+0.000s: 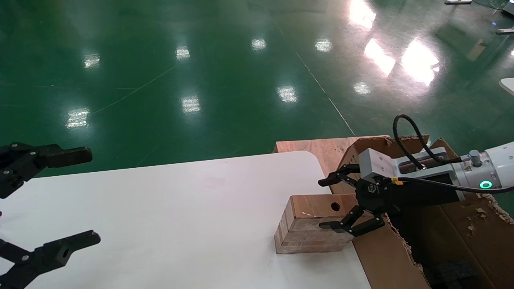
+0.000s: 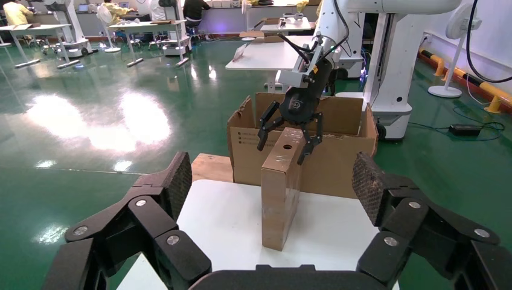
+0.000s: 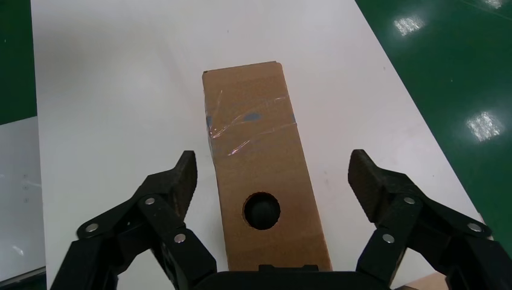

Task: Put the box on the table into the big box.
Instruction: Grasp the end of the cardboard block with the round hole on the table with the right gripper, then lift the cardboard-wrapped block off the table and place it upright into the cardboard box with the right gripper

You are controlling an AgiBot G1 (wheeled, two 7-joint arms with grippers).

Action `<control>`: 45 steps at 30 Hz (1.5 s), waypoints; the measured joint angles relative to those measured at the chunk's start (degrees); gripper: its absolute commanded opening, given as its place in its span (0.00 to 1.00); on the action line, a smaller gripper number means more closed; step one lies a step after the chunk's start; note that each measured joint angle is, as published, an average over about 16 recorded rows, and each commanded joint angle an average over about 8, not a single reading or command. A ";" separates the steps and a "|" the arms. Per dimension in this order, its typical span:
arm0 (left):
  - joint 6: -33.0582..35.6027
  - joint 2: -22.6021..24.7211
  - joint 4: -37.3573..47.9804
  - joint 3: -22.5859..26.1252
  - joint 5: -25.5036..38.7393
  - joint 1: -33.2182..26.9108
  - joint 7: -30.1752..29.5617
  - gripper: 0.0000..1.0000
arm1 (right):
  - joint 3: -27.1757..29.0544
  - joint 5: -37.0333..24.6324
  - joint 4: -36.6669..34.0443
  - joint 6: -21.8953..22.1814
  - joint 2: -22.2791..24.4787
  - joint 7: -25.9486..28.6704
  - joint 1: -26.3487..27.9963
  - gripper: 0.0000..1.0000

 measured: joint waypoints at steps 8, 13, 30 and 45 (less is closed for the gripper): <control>0.00 0.00 0.00 0.00 0.00 0.00 0.00 0.00 | 0.00 -0.04 0.01 -0.02 0.00 0.00 0.02 0.00; 0.01 0.00 0.00 0.00 0.00 0.00 0.00 0.00 | 0.00 -0.06 0.01 -0.03 0.00 0.00 0.02 0.00; 0.01 0.00 0.00 0.00 -0.01 0.00 0.00 0.00 | 1.21 3.67 5.33 -1.63 3.86 12.58 5.70 0.00; 0.01 0.00 0.01 0.01 -0.01 0.00 0.00 0.00 | 7.94 6.25 25.81 7.70 27.59 34.58 17.30 0.00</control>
